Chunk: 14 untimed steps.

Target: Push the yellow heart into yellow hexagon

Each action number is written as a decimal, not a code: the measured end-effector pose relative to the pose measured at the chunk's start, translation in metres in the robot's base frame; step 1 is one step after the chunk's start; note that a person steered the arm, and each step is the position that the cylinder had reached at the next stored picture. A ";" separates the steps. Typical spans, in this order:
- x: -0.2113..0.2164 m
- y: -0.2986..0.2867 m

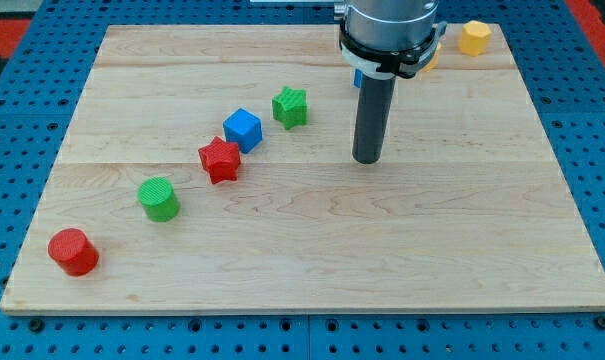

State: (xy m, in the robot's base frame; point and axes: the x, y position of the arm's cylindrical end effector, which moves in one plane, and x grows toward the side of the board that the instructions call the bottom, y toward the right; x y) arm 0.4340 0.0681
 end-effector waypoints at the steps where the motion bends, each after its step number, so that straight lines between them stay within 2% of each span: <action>1: 0.000 -0.019; 2: -0.002 0.010; 3: -0.027 0.055; 4: -0.098 0.117; 5: -0.155 0.201; 6: -0.204 0.255; 7: -0.239 0.254; 8: -0.240 0.220; 10: -0.159 0.083; 11: -0.140 0.060; 12: -0.141 0.062; 14: -0.190 0.061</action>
State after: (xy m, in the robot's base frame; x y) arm 0.2438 0.1294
